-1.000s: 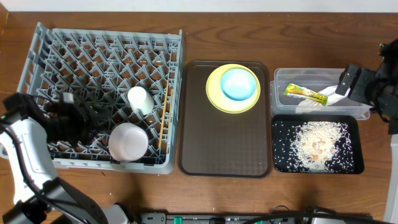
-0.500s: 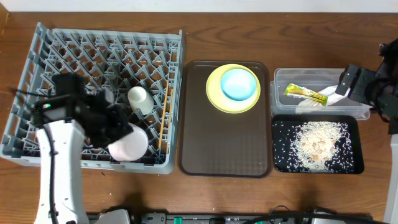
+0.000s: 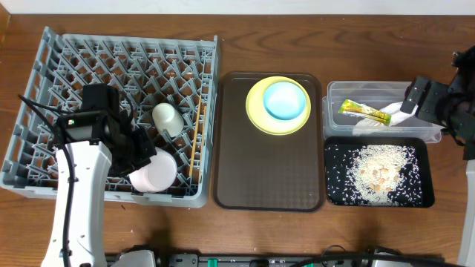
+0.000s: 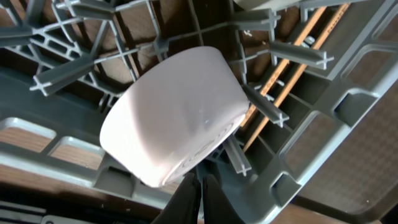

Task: Sort waste into correct bins and load items into the dishwasher
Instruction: 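Carry the pink bowl into the dish rack and set it upright, then release the bowl and move the left gripper toward the yellow plate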

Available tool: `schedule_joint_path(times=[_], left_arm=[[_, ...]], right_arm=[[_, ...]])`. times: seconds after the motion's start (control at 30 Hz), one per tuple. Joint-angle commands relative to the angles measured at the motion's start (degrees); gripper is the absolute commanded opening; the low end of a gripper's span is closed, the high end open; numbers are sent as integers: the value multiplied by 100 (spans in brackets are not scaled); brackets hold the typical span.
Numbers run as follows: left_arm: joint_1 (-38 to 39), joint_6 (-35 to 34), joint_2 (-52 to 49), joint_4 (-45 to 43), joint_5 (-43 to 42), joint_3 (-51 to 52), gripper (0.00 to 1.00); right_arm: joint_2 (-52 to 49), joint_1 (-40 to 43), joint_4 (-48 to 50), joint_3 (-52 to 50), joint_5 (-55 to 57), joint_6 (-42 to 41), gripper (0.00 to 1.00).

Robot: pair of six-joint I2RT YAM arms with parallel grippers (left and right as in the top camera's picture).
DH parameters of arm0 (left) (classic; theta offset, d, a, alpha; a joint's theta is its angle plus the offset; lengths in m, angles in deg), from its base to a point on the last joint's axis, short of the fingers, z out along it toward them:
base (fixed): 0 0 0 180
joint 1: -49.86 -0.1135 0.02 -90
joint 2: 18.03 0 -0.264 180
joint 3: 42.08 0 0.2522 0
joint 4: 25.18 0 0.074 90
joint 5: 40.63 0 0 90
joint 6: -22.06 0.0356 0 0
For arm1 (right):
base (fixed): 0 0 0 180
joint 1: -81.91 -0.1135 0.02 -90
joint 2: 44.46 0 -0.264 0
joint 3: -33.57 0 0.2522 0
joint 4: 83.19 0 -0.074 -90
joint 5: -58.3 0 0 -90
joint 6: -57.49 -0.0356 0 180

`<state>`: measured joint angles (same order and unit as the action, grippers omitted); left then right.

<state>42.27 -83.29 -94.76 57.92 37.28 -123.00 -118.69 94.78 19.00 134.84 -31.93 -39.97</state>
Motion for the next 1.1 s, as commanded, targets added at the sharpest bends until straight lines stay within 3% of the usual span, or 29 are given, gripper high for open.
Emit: schedule_joint_path(times=[0.0,0.3,0.57,0.7,1.07], left_arm=[[20,-116,-42,-22,-136,157,8],[20,-37,-42,-46,-557,492,8],[-28,-83,-35,-280,527,505,8],[-140,-516,-28,-275,1458,195,8],[-160,-505,149,-299,522,-658,13]], right_arm=[[-2,20,-7,61,-4,-81,99],[-2,20,-7,61,-2,-83,99],[-2,20,-9,61,-4,-81,99],[-2,20,-7,61,-4,-83,99],[-2,20,-7,61,-4,-81,99]])
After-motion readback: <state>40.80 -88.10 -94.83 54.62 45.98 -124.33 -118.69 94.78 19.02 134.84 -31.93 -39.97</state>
